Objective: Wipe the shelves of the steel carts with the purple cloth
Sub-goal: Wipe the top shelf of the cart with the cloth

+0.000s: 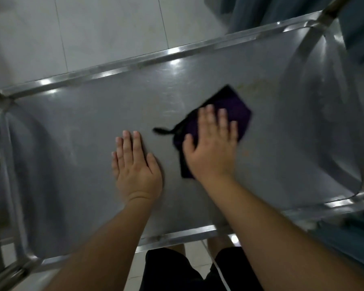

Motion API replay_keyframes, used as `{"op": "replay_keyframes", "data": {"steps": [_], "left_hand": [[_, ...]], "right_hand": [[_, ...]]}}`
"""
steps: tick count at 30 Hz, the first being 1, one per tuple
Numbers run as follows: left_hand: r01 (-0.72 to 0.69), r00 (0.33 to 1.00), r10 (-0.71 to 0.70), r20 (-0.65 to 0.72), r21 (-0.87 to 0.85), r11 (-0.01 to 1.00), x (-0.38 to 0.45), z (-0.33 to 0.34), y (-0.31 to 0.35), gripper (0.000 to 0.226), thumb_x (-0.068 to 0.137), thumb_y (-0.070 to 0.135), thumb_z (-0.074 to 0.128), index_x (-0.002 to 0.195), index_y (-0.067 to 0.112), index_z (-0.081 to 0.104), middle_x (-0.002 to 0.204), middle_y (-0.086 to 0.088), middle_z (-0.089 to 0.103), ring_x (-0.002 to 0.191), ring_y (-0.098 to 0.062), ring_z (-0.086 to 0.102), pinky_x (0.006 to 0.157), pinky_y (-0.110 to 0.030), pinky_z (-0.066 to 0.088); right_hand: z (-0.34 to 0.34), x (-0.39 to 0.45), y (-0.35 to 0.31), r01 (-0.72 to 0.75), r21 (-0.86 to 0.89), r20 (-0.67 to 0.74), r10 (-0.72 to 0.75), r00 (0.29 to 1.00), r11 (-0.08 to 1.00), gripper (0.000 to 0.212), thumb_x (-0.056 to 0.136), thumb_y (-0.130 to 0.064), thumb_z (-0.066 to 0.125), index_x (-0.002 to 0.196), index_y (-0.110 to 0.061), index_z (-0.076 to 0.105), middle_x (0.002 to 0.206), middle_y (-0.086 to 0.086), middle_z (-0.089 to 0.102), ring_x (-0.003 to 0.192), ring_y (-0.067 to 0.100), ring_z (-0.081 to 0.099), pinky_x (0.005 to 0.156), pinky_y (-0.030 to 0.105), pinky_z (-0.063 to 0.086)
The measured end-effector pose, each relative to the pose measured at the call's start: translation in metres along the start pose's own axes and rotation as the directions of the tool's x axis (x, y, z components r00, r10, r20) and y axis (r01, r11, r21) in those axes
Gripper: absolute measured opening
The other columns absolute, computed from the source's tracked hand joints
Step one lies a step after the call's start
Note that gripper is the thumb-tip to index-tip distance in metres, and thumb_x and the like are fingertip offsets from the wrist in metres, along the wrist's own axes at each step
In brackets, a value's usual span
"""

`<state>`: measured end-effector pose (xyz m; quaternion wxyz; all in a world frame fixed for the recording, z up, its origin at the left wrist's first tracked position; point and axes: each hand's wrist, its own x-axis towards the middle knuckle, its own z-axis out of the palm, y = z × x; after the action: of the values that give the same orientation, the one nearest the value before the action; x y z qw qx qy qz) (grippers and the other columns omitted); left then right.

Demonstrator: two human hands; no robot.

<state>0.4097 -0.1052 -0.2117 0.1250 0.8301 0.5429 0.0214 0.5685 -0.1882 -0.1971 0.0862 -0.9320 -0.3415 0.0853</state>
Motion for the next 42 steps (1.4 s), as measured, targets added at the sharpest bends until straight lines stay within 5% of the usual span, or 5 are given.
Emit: {"op": "replay_keyframes", "data": {"steps": [8, 22, 26, 33, 42], "left_hand": [[-0.011, 1.000, 0.011, -0.021, -0.007, 1.000, -0.001, 0.004, -0.002, 0.068, 0.102, 0.038, 0.035, 0.168, 0.020, 0.028, 0.176, -0.003, 0.021, 0.163, -0.022, 0.012, 0.132, -0.044, 0.006], [-0.006, 1.000, 0.006, -0.009, -0.004, 1.000, 0.001, 0.003, -0.002, 0.070, 0.100, 0.039, 0.034, 0.167, 0.019, 0.029, 0.175, -0.003, 0.021, 0.163, -0.022, 0.013, 0.132, -0.045, 0.007], [0.001, 1.000, -0.001, -0.020, 0.002, 1.000, 0.002, 0.004, -0.003, 0.070, 0.100, 0.039, 0.034, 0.167, 0.018, 0.031, 0.175, -0.003, 0.023, 0.163, -0.022, 0.015, 0.132, -0.044, 0.008], [-0.006, 1.000, 0.006, -0.007, 0.030, 1.000, 0.003, 0.007, -0.005, 0.069, 0.103, 0.039, 0.033, 0.169, 0.023, 0.022, 0.177, 0.002, 0.015, 0.164, -0.015, 0.005, 0.132, -0.040, 0.002], [-0.003, 1.000, 0.003, -0.010, 0.014, 1.000, 0.002, 0.006, -0.005, 0.070, 0.100, 0.040, 0.035, 0.168, 0.023, 0.027, 0.176, 0.001, 0.018, 0.163, -0.018, 0.009, 0.132, -0.043, 0.007]], "right_hand": [[-0.023, 0.084, 0.056, 0.759, -0.015, 0.250, -0.732, 0.634, 0.651, 0.072, 0.095, -0.056, 0.041, 0.162, -0.029, 0.036, 0.168, -0.007, 0.031, 0.158, 0.018, 0.022, 0.130, 0.041, 0.007], [-0.038, 0.130, 0.098, -0.525, 0.085, -0.090, 0.531, 0.843, 0.847, 0.078, 0.096, -0.053, 0.029, 0.165, -0.017, 0.025, 0.173, 0.003, 0.020, 0.160, 0.029, 0.014, 0.128, 0.056, 0.008], [-0.009, 0.100, -0.001, 0.054, 0.024, 0.007, -0.054, 0.999, 0.998, 0.078, 0.096, -0.052, 0.038, 0.164, -0.017, 0.028, 0.172, 0.004, 0.024, 0.159, 0.030, 0.017, 0.127, 0.050, 0.005], [-0.002, 0.153, -0.042, 0.847, -0.021, 0.323, -0.799, 0.508, 0.530, 0.071, 0.101, -0.061, 0.023, 0.166, -0.034, 0.014, 0.173, -0.013, 0.011, 0.161, 0.013, 0.000, 0.129, 0.041, -0.009], [-0.054, 0.225, 0.084, 0.379, -0.094, 0.091, -0.371, 0.924, 0.921, 0.076, 0.094, -0.061, 0.035, 0.160, -0.023, 0.036, 0.169, 0.006, 0.031, 0.155, 0.029, 0.026, 0.126, 0.050, 0.014]]}}
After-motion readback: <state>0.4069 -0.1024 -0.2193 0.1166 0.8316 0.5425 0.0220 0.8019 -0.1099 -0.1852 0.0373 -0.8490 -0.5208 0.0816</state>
